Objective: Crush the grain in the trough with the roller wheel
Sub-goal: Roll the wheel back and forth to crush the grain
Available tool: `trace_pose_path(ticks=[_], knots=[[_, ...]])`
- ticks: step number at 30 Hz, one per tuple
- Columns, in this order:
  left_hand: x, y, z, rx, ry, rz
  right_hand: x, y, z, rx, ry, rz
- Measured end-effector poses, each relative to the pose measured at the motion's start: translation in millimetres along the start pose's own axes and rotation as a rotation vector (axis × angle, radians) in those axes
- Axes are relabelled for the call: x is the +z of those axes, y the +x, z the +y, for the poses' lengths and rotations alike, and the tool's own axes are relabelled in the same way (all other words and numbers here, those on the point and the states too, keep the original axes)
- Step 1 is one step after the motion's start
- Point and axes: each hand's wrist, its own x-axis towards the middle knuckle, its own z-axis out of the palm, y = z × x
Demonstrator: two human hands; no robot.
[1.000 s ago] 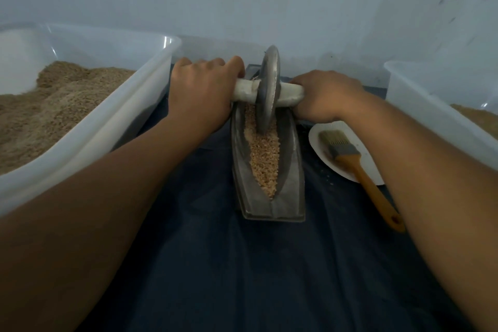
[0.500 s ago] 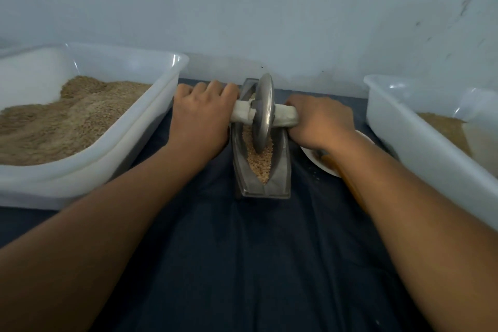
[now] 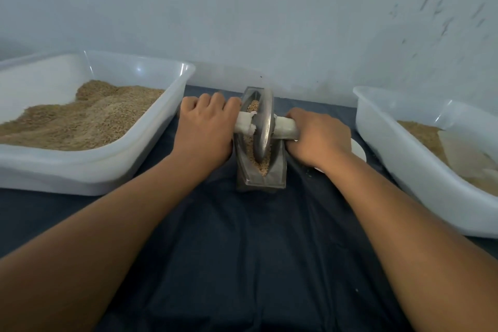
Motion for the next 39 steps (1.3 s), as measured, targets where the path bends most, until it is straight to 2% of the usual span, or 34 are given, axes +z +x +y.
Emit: trace_pose_path(ticks=[7, 15, 27, 39], knots=[[11.0, -2.7, -4.3, -0.062, -0.054, -0.097, -1.2, 21.9, -6.0, -0.083, -0.081, 0.048], [26.6, 15.9, -11.7, -0.084, -0.087, -0.159, -2.0, 52.8, -6.9, -0.090, -0.083, -0.066], [47.2, 50.5, -13.8, -0.045, -0.025, -0.079, 15.2, 89.1, 11.8, -0.061, 0.000, -0.173], [53.2, 73.9, -10.5, 0.005, 0.094, -0.028, 19.1, 103.9, 20.4, -0.024, 0.125, -0.368]])
